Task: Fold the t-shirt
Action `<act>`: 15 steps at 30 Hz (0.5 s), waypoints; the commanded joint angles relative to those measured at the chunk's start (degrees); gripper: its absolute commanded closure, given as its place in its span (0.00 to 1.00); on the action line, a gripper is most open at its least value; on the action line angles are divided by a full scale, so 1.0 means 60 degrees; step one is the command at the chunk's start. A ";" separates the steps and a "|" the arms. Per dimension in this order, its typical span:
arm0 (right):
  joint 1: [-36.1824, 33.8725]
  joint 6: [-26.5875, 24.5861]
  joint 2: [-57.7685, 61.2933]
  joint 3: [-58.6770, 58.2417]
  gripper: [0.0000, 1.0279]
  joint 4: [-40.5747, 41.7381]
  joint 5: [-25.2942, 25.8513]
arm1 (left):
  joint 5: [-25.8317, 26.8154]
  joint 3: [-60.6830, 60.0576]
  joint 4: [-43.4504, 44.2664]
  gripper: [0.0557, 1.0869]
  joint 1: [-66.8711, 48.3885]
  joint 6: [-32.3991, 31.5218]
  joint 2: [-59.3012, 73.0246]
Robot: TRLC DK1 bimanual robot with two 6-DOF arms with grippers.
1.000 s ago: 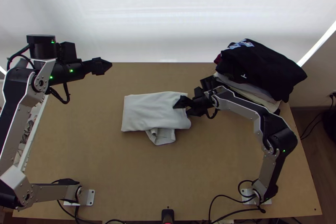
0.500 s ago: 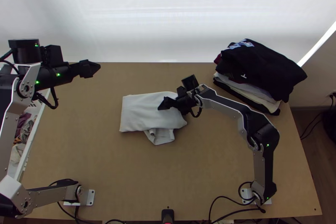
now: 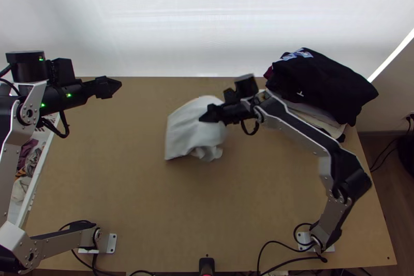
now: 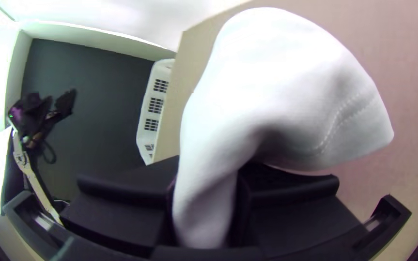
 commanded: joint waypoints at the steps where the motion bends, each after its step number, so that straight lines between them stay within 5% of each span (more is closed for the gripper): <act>1: -0.0453 0.0493 -0.0904 0.1040 0.97 -0.0042 -0.0400 | 0.0083 -0.0129 -0.0079 0.04 0.0092 0.0044 -0.0367; 15: -0.3837 0.1445 -0.0275 0.5493 0.97 -0.0042 -0.1367 | 0.0083 -0.0261 -0.0079 0.04 0.0107 0.0029 -0.0630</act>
